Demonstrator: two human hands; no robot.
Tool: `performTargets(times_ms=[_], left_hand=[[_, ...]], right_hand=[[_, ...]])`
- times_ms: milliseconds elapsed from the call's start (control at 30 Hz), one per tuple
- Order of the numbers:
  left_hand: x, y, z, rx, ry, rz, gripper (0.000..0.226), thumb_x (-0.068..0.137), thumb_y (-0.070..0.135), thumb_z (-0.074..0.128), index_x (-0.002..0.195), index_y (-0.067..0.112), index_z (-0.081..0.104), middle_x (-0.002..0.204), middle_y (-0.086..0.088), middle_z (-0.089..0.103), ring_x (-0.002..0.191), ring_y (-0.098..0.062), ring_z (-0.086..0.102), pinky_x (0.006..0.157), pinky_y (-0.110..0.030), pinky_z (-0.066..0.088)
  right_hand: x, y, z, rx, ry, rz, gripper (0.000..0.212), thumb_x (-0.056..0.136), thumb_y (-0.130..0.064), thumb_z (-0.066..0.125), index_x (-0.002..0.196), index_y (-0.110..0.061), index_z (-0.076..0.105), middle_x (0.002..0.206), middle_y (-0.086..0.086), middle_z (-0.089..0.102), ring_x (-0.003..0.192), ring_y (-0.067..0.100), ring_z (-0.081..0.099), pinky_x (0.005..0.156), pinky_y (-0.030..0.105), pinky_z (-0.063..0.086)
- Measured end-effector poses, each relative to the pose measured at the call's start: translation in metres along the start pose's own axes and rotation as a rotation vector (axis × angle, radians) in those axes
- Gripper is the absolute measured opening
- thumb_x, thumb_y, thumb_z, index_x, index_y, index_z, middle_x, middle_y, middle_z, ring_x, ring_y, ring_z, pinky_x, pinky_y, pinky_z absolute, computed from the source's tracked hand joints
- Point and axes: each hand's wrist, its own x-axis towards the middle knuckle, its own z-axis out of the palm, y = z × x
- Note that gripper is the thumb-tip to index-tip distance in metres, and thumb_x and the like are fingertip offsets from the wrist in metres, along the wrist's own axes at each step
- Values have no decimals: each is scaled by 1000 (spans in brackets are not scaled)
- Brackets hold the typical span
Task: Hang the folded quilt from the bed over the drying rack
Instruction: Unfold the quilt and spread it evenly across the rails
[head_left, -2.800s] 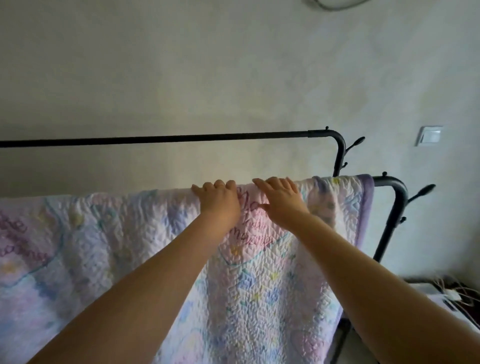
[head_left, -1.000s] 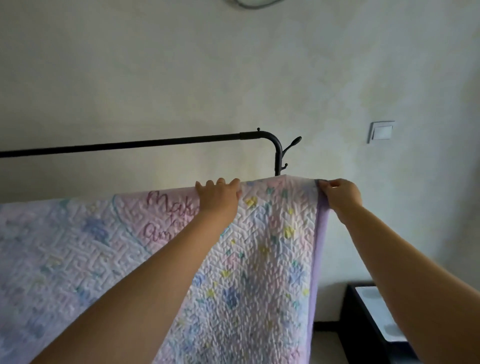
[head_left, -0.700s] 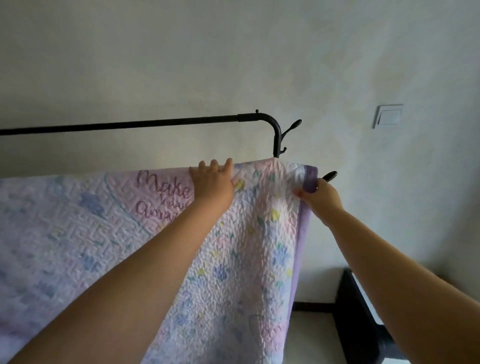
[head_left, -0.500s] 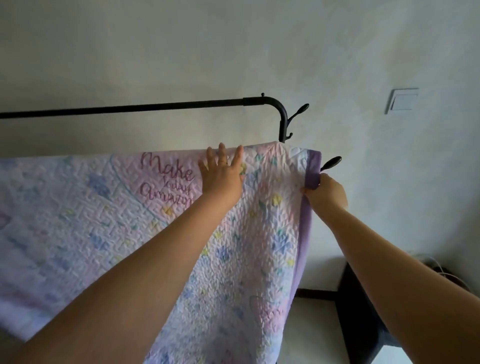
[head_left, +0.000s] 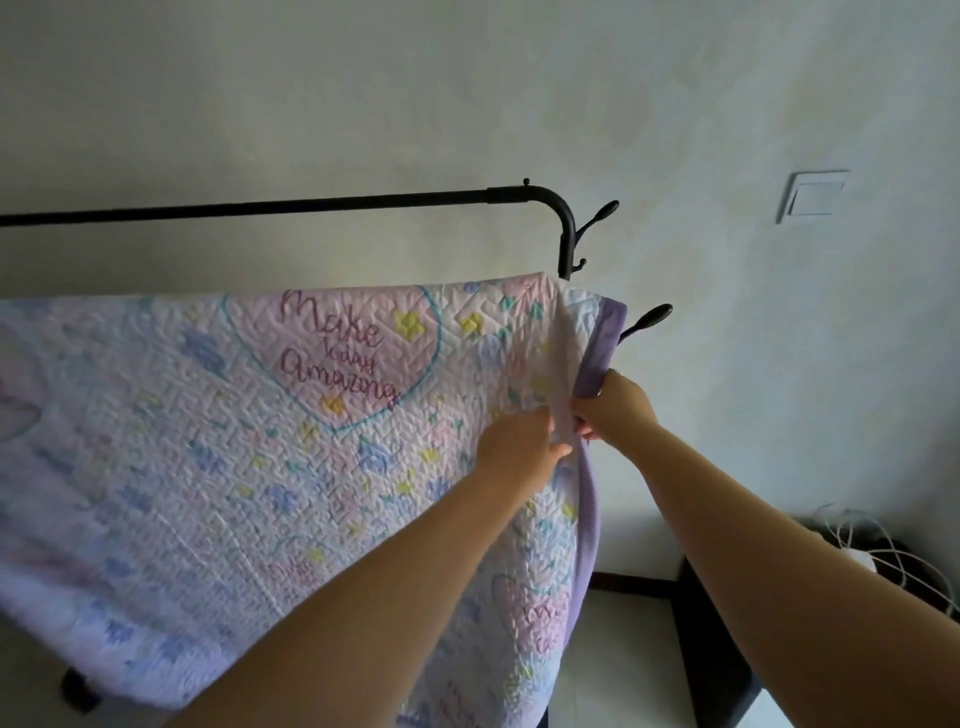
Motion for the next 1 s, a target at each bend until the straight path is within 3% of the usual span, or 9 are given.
performTargets(times_ms=[133,233,433,600,667,767,833,933,1000], left_hand=[[4,19,32,-205,20,-106,55,89,44,61,133,13,49,123,-12,64,115,-29,59,95,-35,45],[12,24,66,-413,18,-349,46,93,47,51,117,8,55,105,-14,68,99,-30,66,87,-36,53],[3,-24,115,-582,-158,-750,33,96,22,49,117,0,61,119,-17,64,106,-30,62,86,-31,49],[-32,-47,133,-824,-221,-663,35,97,23,54,129,9,55,114,-14,61,92,-23,54,74,-29,41],[-39,-43,144,-896,-363,-615,40,98,25,54,136,16,48,128,-10,58,108,-27,55,83,-35,44],[-48,-40,156,-1104,-486,-590,38,95,22,61,131,17,52,127,-14,62,112,-32,59,90,-47,48],[-52,-39,160,-1136,-486,-547,36,93,20,62,129,21,53,127,-12,62,115,-32,58,93,-47,48],[-58,-32,166,-960,-578,-428,62,94,12,61,148,26,33,142,-12,51,118,-18,54,85,-24,49],[-62,-28,175,-853,-618,-388,74,93,10,61,151,34,23,150,-12,41,132,-17,46,95,-24,44]], right_hand=[[2,-15,5,-69,1,30,23,76,-17,57,94,-5,66,87,14,71,79,33,69,65,34,54],[6,-14,15,175,-32,27,34,69,-21,56,94,1,63,81,16,72,78,36,71,72,44,59],[-6,-4,22,510,-13,-10,22,78,-4,59,98,-3,49,72,12,62,77,41,70,71,53,60],[-9,16,31,218,-44,-78,45,76,-31,71,111,-6,55,98,9,65,92,33,65,82,46,54],[-14,22,36,-22,-166,-40,58,76,-40,74,120,-6,55,100,7,62,88,28,62,73,36,51],[-18,34,48,-188,-321,64,41,79,-30,68,109,-4,60,90,10,69,63,23,61,54,29,48],[-16,44,49,-248,-244,100,30,80,-27,66,103,-8,60,97,12,71,73,28,66,58,28,49],[-16,65,46,-309,-58,140,32,86,-32,59,113,-16,59,110,10,66,101,32,64,73,32,44],[-17,77,49,-336,-19,182,31,91,-33,52,117,-17,56,113,9,64,105,32,63,76,33,44]])
